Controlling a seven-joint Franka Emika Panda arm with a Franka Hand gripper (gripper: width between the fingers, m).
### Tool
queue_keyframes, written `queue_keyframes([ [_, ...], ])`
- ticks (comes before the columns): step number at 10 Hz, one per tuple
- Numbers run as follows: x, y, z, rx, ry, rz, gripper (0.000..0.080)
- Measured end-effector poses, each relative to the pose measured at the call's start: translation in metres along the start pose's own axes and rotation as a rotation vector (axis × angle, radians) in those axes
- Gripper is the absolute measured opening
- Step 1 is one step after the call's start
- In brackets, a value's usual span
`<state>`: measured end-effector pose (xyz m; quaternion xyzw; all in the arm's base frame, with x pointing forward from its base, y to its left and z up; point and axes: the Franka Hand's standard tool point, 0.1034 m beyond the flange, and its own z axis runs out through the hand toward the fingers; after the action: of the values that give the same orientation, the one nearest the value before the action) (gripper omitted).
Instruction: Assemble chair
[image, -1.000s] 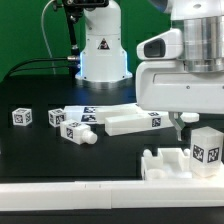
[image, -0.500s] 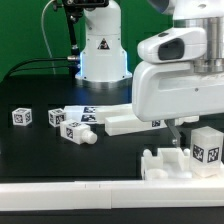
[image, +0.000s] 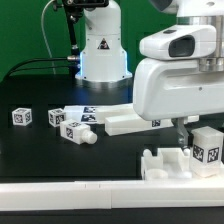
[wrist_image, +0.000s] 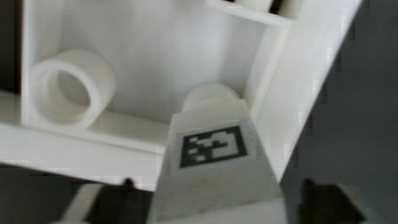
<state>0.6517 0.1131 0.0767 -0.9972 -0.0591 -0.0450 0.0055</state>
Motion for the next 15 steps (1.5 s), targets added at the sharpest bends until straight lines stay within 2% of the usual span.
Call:
queue_keyframes([
  [1, 0.0000, -0.0001, 0.0000, 0.000, 0.000, 0.056, 0.0284],
  [2, 0.0003, -0.0007, -0.0001, 0.001, 0.002, 0.113, 0.0284],
  [3, 0.0006, -0.0014, 0.0002, 0.005, 0.013, 0.282, 0.0284],
  [4, -0.0011, -0.0009, 0.0013, 0.021, 0.040, 0.542, 0.0284],
  [5, -0.0021, -0.0030, 0.0014, 0.018, 0.043, 0.715, 0.0284],
  [7, -0.0015, 0.0004, 0.0009, 0.059, 0.023, 1.025, 0.0284],
  [10, 0.0009, 0.0024, 0.0000, 0.058, -0.021, 1.239, 0.0284],
  [11, 0.0004, 0.0018, 0.0003, 0.057, -0.021, 1.215, 0.0360],
  [12, 0.0005, 0.0025, 0.0002, 0.056, -0.017, 1.120, 0.0360],
  [14, 0.0001, 0.0063, -0.0004, 0.054, -0.017, 0.755, 0.0616],
  [15, -0.0009, 0.0045, -0.0005, 0.052, -0.036, 0.578, 0.0639],
])
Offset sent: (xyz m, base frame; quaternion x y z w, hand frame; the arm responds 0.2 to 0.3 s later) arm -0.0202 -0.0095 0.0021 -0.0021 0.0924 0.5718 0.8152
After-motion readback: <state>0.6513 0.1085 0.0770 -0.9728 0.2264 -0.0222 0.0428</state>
